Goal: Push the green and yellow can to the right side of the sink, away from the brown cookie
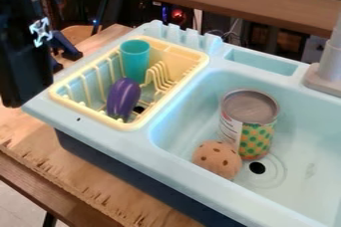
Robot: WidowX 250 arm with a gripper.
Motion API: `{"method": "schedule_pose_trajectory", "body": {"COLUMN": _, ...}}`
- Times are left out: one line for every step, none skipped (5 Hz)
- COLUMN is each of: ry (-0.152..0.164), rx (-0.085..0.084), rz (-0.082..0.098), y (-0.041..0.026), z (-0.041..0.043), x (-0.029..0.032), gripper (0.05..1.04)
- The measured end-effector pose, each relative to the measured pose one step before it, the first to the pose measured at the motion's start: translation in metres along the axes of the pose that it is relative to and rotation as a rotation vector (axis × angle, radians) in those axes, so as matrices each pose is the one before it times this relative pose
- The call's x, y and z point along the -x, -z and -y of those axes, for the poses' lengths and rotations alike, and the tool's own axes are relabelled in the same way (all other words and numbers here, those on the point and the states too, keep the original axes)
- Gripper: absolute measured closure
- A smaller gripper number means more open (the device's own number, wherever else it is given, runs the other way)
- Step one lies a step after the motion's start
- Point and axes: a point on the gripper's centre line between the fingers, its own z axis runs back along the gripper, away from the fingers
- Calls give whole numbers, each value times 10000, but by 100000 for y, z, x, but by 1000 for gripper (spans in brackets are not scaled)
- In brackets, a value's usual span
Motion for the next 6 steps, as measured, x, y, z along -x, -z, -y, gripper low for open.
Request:
{"method": "schedule_pose_trajectory", "body": {"ry": -26, "rx": -52, "rz": -85, "y": 230, "z": -6, "x": 27, "gripper": 81}}
{"method": "schedule_pose_trajectory", "body": {"ry": -351, "rx": -1462, "rz": 299, "y": -1084, "z": -128, "x": -3091, "gripper": 81}}
{"method": "schedule_pose_trajectory", "body": {"ry": 8, "rx": -905, "rz": -1, "y": -523, "z": 24, "x": -3261, "gripper": 81}}
{"method": "schedule_pose_trajectory", "body": {"ry": 171, "rx": 313, "rz": 273, "y": 521, "z": -489, "x": -2770, "gripper": 81}}
{"method": "schedule_pose_trajectory", "body": {"ry": 120, "rx": 83, "rz": -54, "y": 991, "z": -904, "x": -1826, "gripper": 81}}
{"method": "schedule_pose_trajectory", "body": {"ry": 636, "rx": -219, "rz": 651, "y": 864, "z": -918, "x": -1949, "gripper": 81}}
